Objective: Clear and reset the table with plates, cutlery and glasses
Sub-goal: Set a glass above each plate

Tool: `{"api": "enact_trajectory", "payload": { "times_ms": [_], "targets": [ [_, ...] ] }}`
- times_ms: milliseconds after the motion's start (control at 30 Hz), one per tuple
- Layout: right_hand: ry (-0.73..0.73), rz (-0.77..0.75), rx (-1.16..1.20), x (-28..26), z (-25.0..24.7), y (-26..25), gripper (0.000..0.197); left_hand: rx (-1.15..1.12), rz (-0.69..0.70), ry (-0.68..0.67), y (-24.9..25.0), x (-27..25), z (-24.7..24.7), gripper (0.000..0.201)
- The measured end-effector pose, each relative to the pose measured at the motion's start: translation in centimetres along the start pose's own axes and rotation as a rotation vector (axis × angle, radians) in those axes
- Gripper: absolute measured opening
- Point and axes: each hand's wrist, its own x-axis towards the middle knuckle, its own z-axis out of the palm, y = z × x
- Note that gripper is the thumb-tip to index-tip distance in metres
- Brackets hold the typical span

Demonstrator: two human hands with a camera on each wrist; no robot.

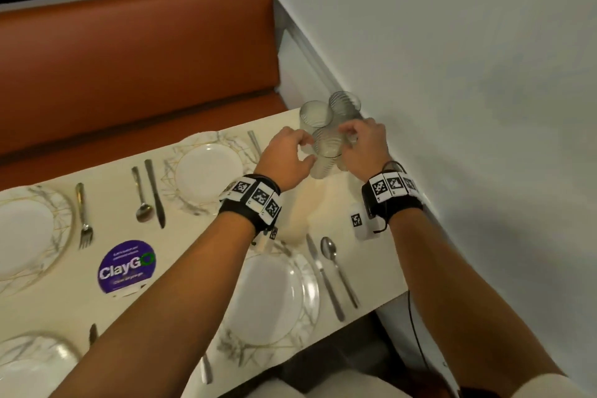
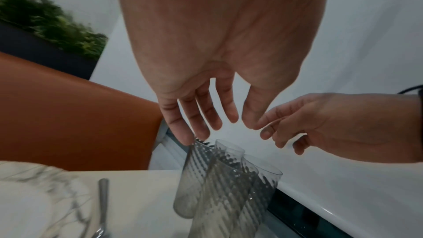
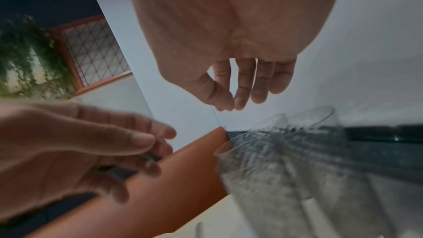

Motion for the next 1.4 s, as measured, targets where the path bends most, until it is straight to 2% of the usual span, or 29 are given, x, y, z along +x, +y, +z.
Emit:
{"api": "enact_trajectory", "payload": {
  "times_ms": [33, 133, 267, 367, 467, 733, 933, 1100, 1267, 1400],
  "targets": [
    [-0.027, 0.015, -0.075, 1.8, -1.5, 2.1, 0.042, 0.041, 0.018, -0.010, 1.9, 2.4, 1.9, 0.043],
    [-0.141, 0.035, -0.241, 2.9, -2.4, 2.8, 0.059, 0.212, 0.092, -0.070, 3.2, 4.6, 3.0, 0.066],
    [-0.239, 0.065, -0.313, 4.5, -2.4, 5.1, 0.083, 0.525, 0.154, -0.213, 4.6, 7.8, 4.9, 0.091],
    [-0.294, 0.095, -0.308, 5.3, -2.0, 6.2, 0.095, 0.689, 0.190, -0.284, 4.6, 8.8, 5.8, 0.090],
    [-0.318, 0.116, -0.269, 5.4, -1.6, 6.8, 0.104, 0.753, 0.203, -0.295, 4.5, 9.1, 6.4, 0.084],
    [-0.235, 0.117, -0.192, 4.9, -1.8, 7.0, 0.096, 0.701, 0.198, -0.277, 4.5, 9.2, 6.5, 0.086],
    [-0.335, 0.134, -0.259, 4.1, -3.2, 4.6, 0.094, 0.539, 0.079, -0.233, 4.1, 6.4, 3.5, 0.089],
    [-0.495, 0.072, -0.337, 2.4, -2.6, -0.8, 0.088, 0.340, -0.153, -0.194, 2.3, 1.7, -1.2, 0.091],
    [-0.524, -0.032, -0.300, -0.8, 1.1, -8.8, 0.085, 0.208, -0.361, -0.078, -3.3, -4.5, -7.0, 0.088],
    [-0.611, -0.176, -0.208, -4.0, 5.3, -15.4, 0.087, 0.135, -0.503, 0.019, -9.1, -10.9, -12.1, 0.083]
  ]
}}
